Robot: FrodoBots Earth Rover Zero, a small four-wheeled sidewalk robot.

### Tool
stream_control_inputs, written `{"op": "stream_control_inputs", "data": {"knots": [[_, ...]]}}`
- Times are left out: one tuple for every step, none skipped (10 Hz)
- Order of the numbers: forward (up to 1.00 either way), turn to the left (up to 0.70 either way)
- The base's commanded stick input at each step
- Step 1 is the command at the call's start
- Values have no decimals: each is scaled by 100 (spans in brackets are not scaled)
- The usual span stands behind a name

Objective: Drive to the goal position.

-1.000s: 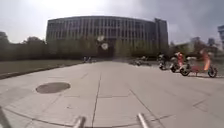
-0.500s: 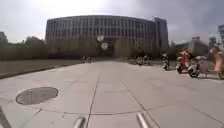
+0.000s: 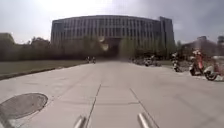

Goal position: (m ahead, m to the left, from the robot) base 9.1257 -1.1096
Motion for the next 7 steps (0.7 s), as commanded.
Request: {"op": "stream_control_inputs", "data": {"knots": [[100, 0], [100, 0], [100, 0], [100, 0], [100, 0], [100, 0], [100, 0]]}}
